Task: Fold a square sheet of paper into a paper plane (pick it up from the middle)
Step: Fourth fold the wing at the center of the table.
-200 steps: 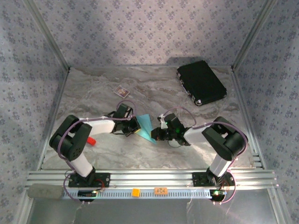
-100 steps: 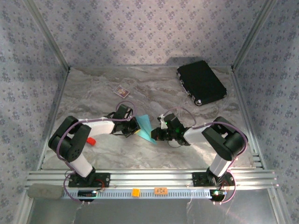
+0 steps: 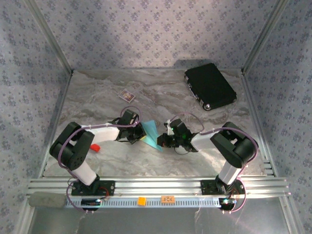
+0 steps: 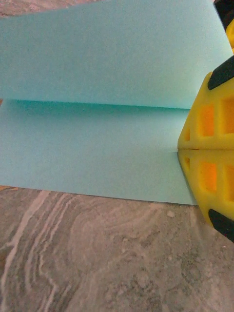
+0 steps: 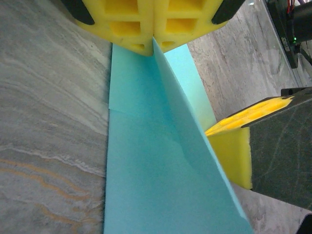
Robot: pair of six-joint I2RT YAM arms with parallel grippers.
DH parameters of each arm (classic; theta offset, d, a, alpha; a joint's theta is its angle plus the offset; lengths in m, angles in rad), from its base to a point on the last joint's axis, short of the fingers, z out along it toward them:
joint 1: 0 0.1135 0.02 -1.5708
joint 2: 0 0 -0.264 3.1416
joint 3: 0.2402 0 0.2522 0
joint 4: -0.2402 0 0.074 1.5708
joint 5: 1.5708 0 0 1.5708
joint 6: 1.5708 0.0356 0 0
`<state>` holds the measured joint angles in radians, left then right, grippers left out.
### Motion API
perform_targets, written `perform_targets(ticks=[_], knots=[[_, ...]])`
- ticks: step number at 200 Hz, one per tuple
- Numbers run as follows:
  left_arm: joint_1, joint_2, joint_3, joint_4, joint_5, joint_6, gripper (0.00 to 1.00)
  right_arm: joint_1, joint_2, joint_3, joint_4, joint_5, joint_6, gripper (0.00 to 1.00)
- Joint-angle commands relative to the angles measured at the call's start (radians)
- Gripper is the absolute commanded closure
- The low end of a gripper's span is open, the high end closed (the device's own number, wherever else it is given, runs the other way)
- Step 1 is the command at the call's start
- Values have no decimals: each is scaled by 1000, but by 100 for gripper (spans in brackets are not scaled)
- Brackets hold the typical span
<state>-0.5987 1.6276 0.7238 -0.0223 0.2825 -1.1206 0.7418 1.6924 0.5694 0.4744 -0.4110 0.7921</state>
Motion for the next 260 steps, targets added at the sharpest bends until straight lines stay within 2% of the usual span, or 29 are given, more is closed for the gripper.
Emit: perform_targets(ticks=[1,62,86,135,260], knots=[[-3,-16,-26,-54,-57,-13,100,7,22,9,-43,21,35,96],[-3,-85,-2,-7,-39,47,96,-3,49,-3,-4,3,56,97],[-2,-103,-5,66,4,73,96,-7,48,-12,6,2,61,97],[-3,-17,28,172,120,79,98,-16,67,-21,42,-14,81,97],[-3,86,60,195,128,70,97,-20,61,-26,57,-22,87,96]])
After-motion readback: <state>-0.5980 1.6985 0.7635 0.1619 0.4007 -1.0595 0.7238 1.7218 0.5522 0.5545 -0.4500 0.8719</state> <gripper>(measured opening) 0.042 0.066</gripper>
